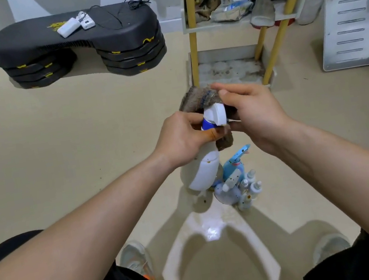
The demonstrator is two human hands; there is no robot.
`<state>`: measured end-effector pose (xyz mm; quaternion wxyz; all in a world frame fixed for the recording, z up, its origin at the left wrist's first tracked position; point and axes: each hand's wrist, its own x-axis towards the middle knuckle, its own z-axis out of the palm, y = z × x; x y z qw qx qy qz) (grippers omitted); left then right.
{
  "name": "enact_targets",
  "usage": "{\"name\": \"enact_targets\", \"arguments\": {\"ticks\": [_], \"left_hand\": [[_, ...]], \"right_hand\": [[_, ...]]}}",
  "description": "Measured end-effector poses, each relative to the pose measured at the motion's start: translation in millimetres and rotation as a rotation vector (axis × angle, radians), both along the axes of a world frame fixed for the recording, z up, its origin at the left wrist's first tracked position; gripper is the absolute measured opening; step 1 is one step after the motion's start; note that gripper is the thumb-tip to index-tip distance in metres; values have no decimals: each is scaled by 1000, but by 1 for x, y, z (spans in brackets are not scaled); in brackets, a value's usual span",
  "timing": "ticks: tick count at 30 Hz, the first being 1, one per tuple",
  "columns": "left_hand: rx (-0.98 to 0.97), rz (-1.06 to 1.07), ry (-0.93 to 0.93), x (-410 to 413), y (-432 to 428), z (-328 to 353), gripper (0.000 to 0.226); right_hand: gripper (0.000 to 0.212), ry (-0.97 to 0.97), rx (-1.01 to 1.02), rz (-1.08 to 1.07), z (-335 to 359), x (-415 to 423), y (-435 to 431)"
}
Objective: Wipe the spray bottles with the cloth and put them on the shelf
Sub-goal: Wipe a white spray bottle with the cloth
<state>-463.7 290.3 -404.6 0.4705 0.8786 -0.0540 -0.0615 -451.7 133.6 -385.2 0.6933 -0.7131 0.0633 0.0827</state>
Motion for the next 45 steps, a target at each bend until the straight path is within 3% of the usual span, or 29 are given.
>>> {"name": "enact_targets", "arguments": {"ticks": [6, 9, 13, 15, 22, 26, 33, 35, 37, 39, 41, 43, 45], "left_hand": [[-304, 207, 106, 9, 4, 6, 17], [-411, 282, 152, 12, 2, 9, 16], [-501, 374, 196, 9, -11, 3, 6], [-499, 425, 210, 7, -16, -2, 11], [-385, 542, 161, 5, -22, -16, 15], [-434, 584, 132, 9, -17, -12, 18], [-494, 536, 153, 11, -15, -10, 14], [-529, 527, 178, 12, -14, -6, 15], [-577, 500, 187, 10, -14, -3, 14], [-608, 485, 177, 6, -14, -1, 10], [-631, 491, 183, 5, -10, -1, 9], [-657, 504, 201, 5, -6, -1, 10], [-674, 518, 211, 7, -2, -1, 12]], "right_hand": [[22, 74, 483, -204, 26, 3, -16], [27, -114, 313, -194, 26, -8, -11], [51, -343, -306, -50, -5, -49, 28], [55, -364, -459, -86, -15, -60, 40], [51, -274, -382, -143, -19, -70, 48], [50, -349, -317, -73, -19, -79, 53], [52, -803, -770, -35, -39, -54, 33], [51, -775, -840, -48, -44, -48, 28], [43, -628, -894, -35, -48, -36, 16], [29, -527, -844, 27, -52, -31, 6], [23, -460, -663, 67, -49, -33, 8], [18, -517, -573, 104, -42, -41, 16], [19, -665, -641, 169, -44, -49, 21]]}}
